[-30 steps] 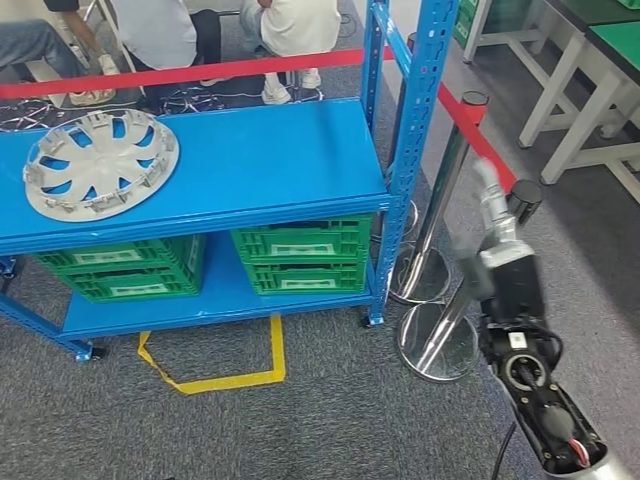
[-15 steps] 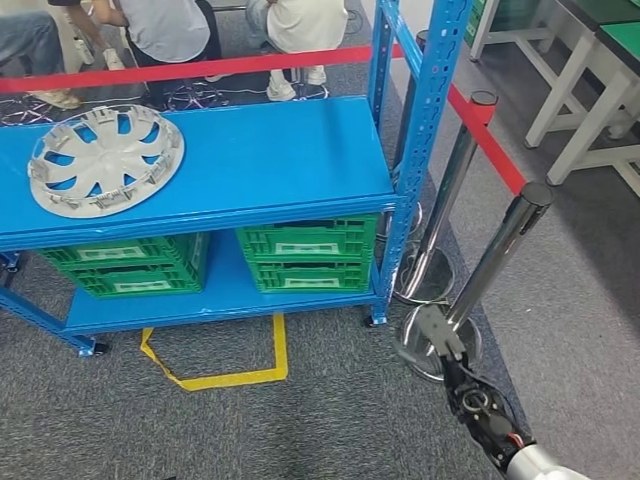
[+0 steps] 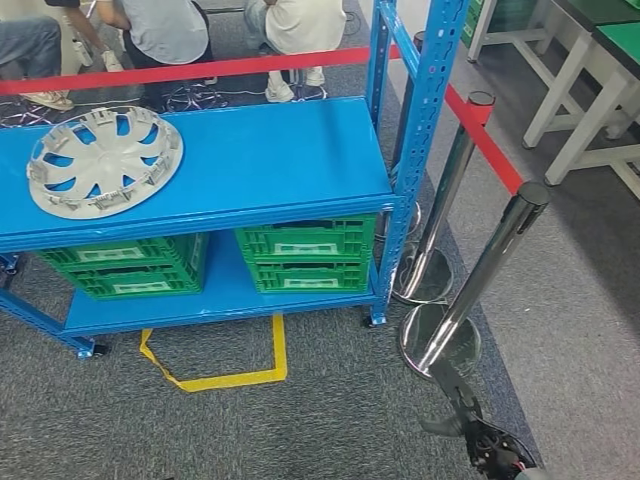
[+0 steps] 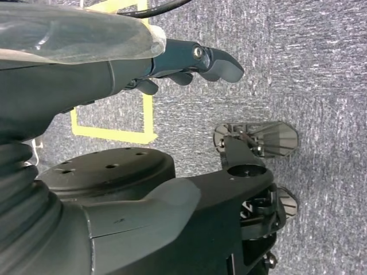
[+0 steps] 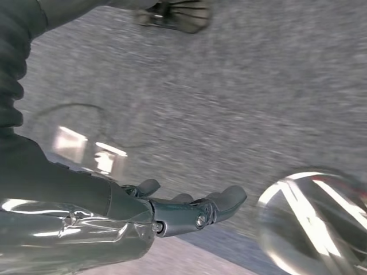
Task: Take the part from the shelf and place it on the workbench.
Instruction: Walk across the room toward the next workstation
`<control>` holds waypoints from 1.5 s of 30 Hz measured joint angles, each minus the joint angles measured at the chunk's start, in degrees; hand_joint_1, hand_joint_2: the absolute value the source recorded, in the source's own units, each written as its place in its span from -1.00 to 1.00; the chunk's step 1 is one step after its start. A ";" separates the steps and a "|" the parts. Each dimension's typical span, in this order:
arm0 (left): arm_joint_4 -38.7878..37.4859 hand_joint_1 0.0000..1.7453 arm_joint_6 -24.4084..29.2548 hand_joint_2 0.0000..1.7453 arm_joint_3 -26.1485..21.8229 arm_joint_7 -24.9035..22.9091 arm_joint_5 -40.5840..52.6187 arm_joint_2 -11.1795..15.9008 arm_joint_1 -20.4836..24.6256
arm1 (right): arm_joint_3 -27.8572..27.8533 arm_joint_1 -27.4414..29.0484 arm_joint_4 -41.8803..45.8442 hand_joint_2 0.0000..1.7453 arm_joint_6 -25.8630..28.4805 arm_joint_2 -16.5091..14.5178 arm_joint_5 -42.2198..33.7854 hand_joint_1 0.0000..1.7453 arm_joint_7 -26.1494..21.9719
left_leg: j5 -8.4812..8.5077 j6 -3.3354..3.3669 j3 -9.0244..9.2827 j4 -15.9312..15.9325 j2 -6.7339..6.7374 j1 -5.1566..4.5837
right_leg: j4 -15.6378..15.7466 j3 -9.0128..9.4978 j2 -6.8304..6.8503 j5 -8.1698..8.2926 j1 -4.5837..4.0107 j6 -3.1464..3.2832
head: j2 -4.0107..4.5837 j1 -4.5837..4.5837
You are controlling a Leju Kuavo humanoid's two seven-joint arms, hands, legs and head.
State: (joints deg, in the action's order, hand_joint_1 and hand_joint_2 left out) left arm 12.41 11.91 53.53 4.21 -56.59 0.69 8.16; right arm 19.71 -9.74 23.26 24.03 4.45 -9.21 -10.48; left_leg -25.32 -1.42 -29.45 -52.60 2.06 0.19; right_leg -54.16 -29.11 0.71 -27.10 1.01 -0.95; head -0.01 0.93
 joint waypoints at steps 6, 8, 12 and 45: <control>0.00 -1.00 0.00 1.00 0.00 -0.48 0.07 0.10 0.04 | 0.80 1.58 -3.95 1.00 -2.69 -0.97 -0.16 -1.00 6.35 | -0.01 0.01 0.01 0.00 0.00 -0.01 | 0.00 0.02 0.00 0.00 0.03 0.00 | 0.01 -0.01; 0.00 -1.00 -0.01 1.00 0.01 -0.88 0.18 0.11 0.07 | 1.29 2.28 -4.93 1.00 -4.32 -1.48 0.54 -1.00 8.97 | -0.01 0.01 0.01 0.01 0.01 -0.01 | 0.00 0.01 -0.01 0.00 0.05 0.00 | 0.01 -0.01; 0.00 -1.00 -0.07 1.00 0.15 -1.68 0.69 0.12 0.17 | 2.64 3.71 -6.55 1.00 -6.22 -2.71 1.80 -1.00 13.07 | -0.01 0.01 0.02 0.02 0.01 0.00 | 0.00 0.01 -0.01 -0.01 0.07 0.00 | 0.01 -0.01; 2.10 -1.00 -4.88 1.00 -11.78 -4.80 24.98 0.19 -5.52 | -1.03 10.01 -8.08 1.00 -13.52 -4.61 3.32 -1.00 12.11 | -0.07 0.05 0.15 0.03 0.07 -0.06 | 0.02 0.16 -0.06 -0.02 0.10 -0.02 | 0.01 -0.02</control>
State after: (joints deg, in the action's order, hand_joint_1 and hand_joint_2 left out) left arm 14.52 7.03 41.74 -0.59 -31.61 0.87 2.64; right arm 18.68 0.27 15.17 10.51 -0.15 -5.90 1.63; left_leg -25.39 -1.37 -29.31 -52.57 2.13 0.12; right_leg -54.14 -28.96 0.65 -27.12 1.10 -0.96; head 0.00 0.92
